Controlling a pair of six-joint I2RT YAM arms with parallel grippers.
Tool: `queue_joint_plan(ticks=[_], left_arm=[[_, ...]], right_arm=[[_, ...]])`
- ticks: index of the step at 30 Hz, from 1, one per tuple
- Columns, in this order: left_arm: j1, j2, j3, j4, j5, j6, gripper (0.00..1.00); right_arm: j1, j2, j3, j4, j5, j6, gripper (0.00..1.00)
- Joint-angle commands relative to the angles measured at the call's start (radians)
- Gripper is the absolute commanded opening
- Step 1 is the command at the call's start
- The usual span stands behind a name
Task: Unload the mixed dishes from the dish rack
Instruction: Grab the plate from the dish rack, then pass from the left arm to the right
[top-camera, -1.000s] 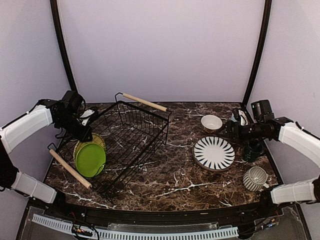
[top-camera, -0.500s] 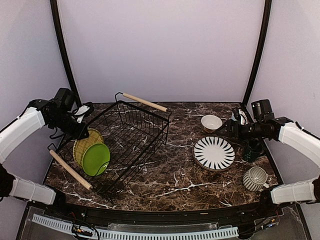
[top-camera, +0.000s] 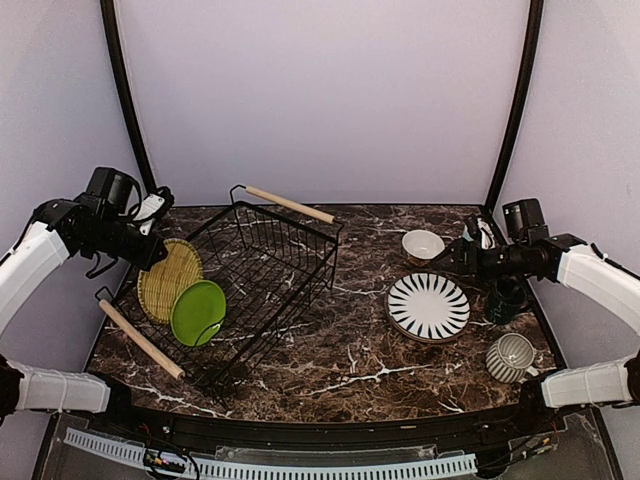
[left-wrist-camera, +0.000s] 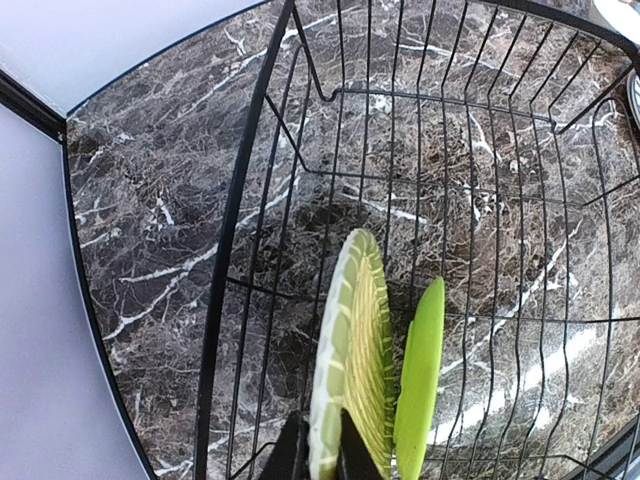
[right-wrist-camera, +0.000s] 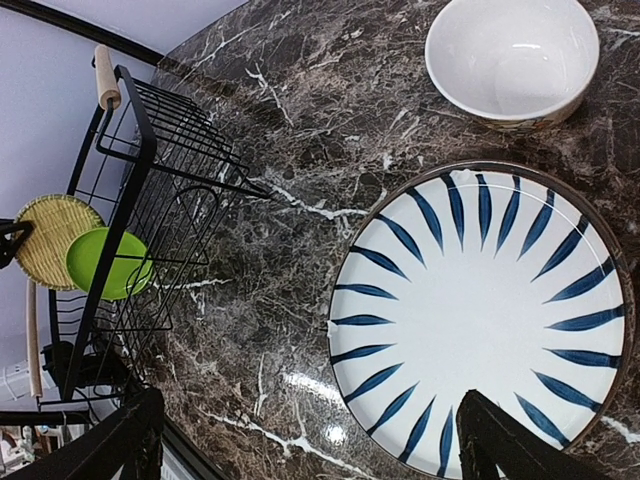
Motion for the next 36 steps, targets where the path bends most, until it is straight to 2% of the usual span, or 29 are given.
queue_joint_plan(ticks=[1, 5, 9, 15, 23, 27, 32, 36], left_arm=[[0.0, -0.06, 0.038, 0.063, 0.008, -0.005, 0.08], [0.0, -0.111, 0.04, 0.109, 0.017, -0.021, 0.07], [0.0, -0.175, 0.027, 0.18, 0.04, -0.066, 0.01], [0.0, -0.242, 0.014, 0.278, 0.112, -0.151, 0.01], [0.001, -0.251, -0.017, 0.457, 0.356, -0.312, 0.01], [0.0, -0.24, -0.065, 0.594, 0.509, -0.434, 0.01], [0.0, -0.208, -0.174, 0.888, 0.695, -0.615, 0.01], [-0.02, -0.173, -0.242, 1.079, 0.752, -0.757, 0.01]], right_arm=[[0.007, -0.005, -0.005, 0.029, -0.012, 0.011, 0.99], [0.007, -0.009, -0.005, 0.03, -0.013, 0.014, 0.99], [0.007, -0.009, -0.008, 0.035, -0.014, 0.021, 0.99], [0.007, -0.012, -0.013, 0.04, -0.018, 0.026, 0.99], [0.007, -0.027, -0.012, 0.04, -0.032, 0.029, 0.99], [0.016, -0.03, -0.018, 0.077, -0.078, 0.053, 0.99], [0.069, -0.021, -0.005, 0.144, -0.107, 0.091, 0.99], [0.135, 0.005, 0.03, 0.199, -0.128, 0.126, 0.99]])
